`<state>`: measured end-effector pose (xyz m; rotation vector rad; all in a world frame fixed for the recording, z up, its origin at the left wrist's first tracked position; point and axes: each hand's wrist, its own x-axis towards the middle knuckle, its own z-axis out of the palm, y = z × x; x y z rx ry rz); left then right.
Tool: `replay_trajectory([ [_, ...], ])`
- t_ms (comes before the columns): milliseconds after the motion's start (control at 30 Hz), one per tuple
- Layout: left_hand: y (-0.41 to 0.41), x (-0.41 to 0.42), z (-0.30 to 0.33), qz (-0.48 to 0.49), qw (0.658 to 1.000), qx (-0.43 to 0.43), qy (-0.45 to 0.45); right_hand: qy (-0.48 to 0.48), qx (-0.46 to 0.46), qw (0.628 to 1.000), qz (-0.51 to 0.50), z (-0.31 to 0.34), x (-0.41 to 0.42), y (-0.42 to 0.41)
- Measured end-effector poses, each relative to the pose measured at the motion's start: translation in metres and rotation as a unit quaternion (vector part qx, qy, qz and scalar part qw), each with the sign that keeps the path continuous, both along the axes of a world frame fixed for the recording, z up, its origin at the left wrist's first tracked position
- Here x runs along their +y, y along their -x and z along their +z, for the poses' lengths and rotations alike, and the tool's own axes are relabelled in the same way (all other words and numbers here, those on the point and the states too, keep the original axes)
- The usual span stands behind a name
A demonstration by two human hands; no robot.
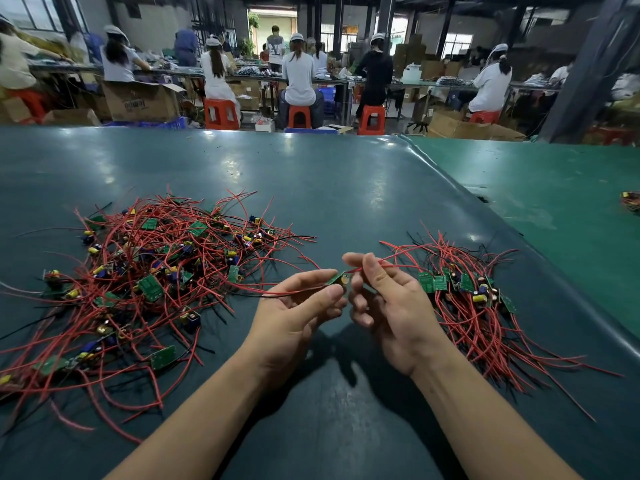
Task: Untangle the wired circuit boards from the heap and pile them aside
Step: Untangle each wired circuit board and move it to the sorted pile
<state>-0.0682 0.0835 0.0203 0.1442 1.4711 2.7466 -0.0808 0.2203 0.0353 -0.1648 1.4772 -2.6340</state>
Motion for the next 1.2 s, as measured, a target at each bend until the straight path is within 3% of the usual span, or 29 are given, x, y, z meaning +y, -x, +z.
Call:
replay_trajectory([
  [167, -0.001, -0.001, -0.004, 0.068, 0.985, 0.1, 0.121, -0.076, -0.042, 0.996, -0.018, -0.007, -0.005, 0.001],
  [533, -0.005, 0.002, -0.002, 0.079, 0.969, 0.107, 0.206, -0.139, 0.02, 0.988, -0.061, -0.007, -0.001, 0.002],
  [700, -0.006, -0.003, -0.001, 0.08, 0.974, 0.094, 0.189, -0.071, -0.016, 0.992, -0.107, -0.002, 0.007, 0.009],
  [1000, -0.01, -0.003, -0.003, -0.004, 0.981, 0.109, 0.157, 0.03, -0.024, 0.971, -0.237, 0.004, 0.029, 0.022],
  [1200, -0.006, -0.008, 0.002, -0.02, 0.998, 0.058, -0.005, 0.129, -0.082, 0.952, -0.266, 0.006, 0.033, 0.023],
])
